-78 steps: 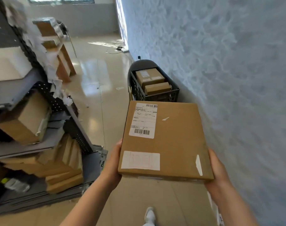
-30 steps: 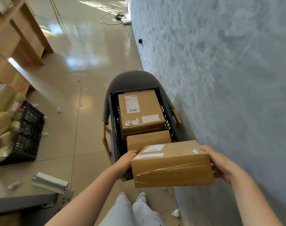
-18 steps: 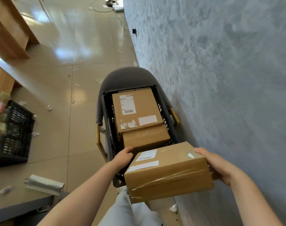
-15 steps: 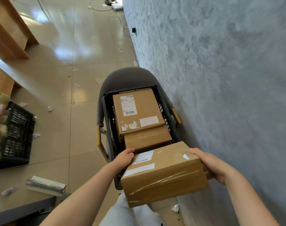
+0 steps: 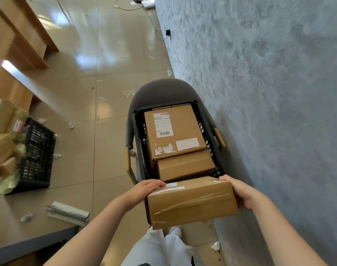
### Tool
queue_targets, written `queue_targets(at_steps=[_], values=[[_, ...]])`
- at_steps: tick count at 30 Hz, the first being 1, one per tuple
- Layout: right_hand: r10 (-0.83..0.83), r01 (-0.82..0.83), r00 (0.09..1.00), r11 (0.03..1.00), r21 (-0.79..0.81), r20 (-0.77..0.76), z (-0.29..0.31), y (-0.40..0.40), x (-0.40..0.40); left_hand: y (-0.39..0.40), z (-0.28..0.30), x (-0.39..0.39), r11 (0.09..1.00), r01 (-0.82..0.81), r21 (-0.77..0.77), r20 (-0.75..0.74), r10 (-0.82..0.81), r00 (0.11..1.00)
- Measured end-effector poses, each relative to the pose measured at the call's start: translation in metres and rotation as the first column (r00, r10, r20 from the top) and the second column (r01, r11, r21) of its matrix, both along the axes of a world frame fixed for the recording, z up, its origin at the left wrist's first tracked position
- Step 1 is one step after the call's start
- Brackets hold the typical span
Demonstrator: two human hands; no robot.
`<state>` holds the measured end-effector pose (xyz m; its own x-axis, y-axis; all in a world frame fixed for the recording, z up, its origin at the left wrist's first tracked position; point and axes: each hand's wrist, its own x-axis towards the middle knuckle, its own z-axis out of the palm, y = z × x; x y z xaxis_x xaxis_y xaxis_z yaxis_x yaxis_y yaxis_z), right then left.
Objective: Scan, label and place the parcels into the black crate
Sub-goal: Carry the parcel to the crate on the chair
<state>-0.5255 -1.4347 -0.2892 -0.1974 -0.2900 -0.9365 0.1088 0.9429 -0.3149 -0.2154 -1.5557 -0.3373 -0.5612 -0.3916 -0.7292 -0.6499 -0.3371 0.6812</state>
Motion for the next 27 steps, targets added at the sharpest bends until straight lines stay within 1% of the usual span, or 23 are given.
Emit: queue_targets(at_steps=[3, 6, 8, 9, 11, 13, 14, 16, 18, 22, 25, 27], values=[[0.022, -0.018, 0.998, 0.999, 0.048, -0.067, -0.009, -0.004, 0.002, 0.007, 0.008, 0.001, 1.000, 0.028, 0.008, -0.069, -0.027, 0.997], [-0.008, 0.013, 0.998, 0.997, 0.077, -0.068, -0.019, -0.009, 0.005, 0.016, 0.006, 0.000, 0.992, 0.124, -0.023, -0.078, -0.125, 0.989], [-0.005, 0.014, 0.995, 0.996, 0.083, -0.101, -0.029, -0.011, 0.007, 0.023, -0.001, -0.004, 0.966, 0.226, -0.128, -0.031, -0.232, 0.972], [0.014, -0.005, 0.989, 0.998, 0.061, -0.146, -0.035, -0.011, 0.008, 0.026, -0.003, -0.007, 0.941, 0.271, -0.203, 0.018, -0.273, 0.962], [0.098, -0.112, 0.958, 0.993, -0.039, -0.270, -0.042, -0.008, 0.013, 0.031, -0.009, -0.017, 0.875, 0.342, -0.343, 0.115, -0.323, 0.940], [0.219, -0.279, 0.903, 0.953, -0.115, -0.370, -0.045, 0.002, 0.023, 0.035, -0.019, -0.026, 0.819, 0.383, -0.427, 0.159, -0.349, 0.924], [0.290, -0.362, 0.870, 0.925, -0.117, -0.399, -0.047, 0.008, 0.028, 0.036, -0.025, -0.030, 0.804, 0.395, -0.444, 0.175, -0.355, 0.918], [0.420, -0.508, 0.788, 0.856, -0.091, -0.449, -0.054, 0.016, 0.035, 0.039, -0.039, -0.032, 0.778, 0.430, -0.458, 0.225, -0.367, 0.903], [0.506, -0.605, 0.700, 0.795, -0.042, -0.504, -0.062, 0.020, 0.039, 0.043, -0.051, -0.034, 0.729, 0.486, -0.481, 0.282, -0.397, 0.874], [0.656, -0.720, 0.526, 0.682, 0.127, -0.542, -0.080, 0.024, 0.040, 0.051, -0.065, -0.039, 0.632, 0.564, -0.532, 0.331, -0.458, 0.825], [0.706, -0.763, 0.413, 0.613, 0.205, -0.575, -0.089, 0.026, 0.041, 0.049, -0.072, -0.036, 0.554, 0.629, -0.546, 0.357, -0.525, 0.772], [0.721, -0.778, 0.345, 0.578, 0.247, -0.601, -0.092, 0.027, 0.043, 0.050, -0.074, -0.034, 0.498, 0.659, -0.563, 0.396, -0.537, 0.745]])
